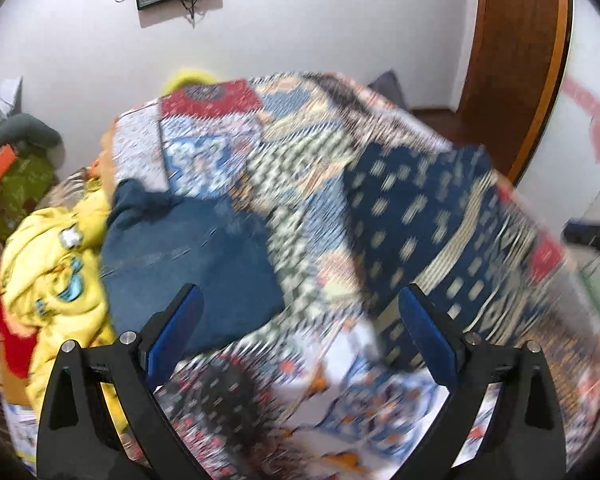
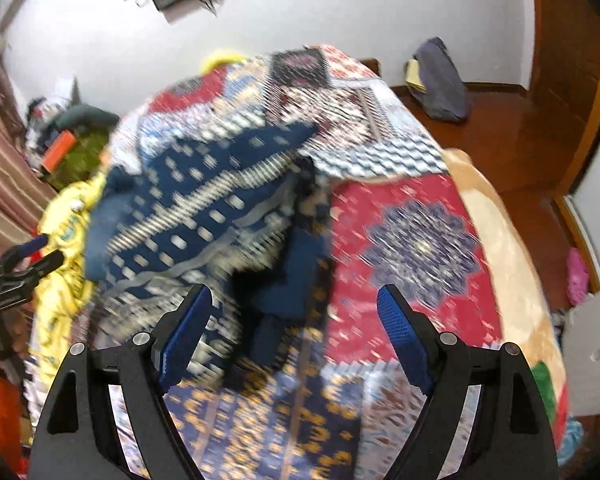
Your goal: Fold large clothes
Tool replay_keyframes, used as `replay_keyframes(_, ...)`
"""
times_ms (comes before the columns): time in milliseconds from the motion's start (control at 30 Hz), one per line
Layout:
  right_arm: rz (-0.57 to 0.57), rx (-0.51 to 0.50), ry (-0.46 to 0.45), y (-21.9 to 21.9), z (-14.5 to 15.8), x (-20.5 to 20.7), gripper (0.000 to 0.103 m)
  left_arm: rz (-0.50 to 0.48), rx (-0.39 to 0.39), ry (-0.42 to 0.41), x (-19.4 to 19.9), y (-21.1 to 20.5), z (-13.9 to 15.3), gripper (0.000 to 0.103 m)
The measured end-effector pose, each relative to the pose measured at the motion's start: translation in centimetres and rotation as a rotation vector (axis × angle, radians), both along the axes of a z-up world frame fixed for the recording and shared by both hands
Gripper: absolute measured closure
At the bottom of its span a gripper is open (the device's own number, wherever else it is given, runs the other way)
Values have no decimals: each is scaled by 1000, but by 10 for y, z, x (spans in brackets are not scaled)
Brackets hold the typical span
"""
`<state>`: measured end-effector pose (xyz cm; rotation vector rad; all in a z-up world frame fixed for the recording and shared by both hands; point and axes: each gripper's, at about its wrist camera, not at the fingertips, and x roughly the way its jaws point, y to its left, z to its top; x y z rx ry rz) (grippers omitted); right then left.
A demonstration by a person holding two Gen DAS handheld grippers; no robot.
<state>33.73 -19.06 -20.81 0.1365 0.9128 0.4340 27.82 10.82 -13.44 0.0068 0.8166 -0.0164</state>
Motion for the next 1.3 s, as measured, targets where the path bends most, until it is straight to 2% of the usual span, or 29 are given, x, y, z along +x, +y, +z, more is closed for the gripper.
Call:
replay_keyframes(133,33,94,41,15,-10,16,21,-78,-157,35,27,-14,0,4)
replay_keyframes(267,48,182,158,25,-39,35,21,-135,-293,148,56,-29,-31,4)
replay_keyframes(333,47,216,223,27,-59,46,21,-139,-337,202,69,-32,-51,4)
replay_keyframes(467,51,270,297,27,-82,60,21,-145,-510,285,93,-26,-83,3)
replay_keyframes(567,91,323,325,32,-89,70,21,-158,-592,326,109,-24,-96,3)
replay_keyframes(800,149,427,378,51,-102,91,23,-185,-665,399,136,-28,-116,1)
replay_keyframes(833,155,438,376,53,-101,92,23,-178,-677,392,137,-27,-117,5)
replay_keyframes(933,163,452,372,57,-100,93,36,-160,-676,359,135,-27,-114,16)
replay_keyframes(967,163,453,367,57,-97,91,44,-156,-672,351,133,-27,-111,18)
replay_keyframes(1100,180,456,320,58,-80,78,66,-150,-636,324,121,-26,-94,31)
replay_keyframes(1167,195,455,305,60,-69,72,70,-165,-586,297,113,-30,-77,34)
replay_keyframes(1300,214,441,278,78,-47,62,71,-170,-569,244,95,-23,-42,38)
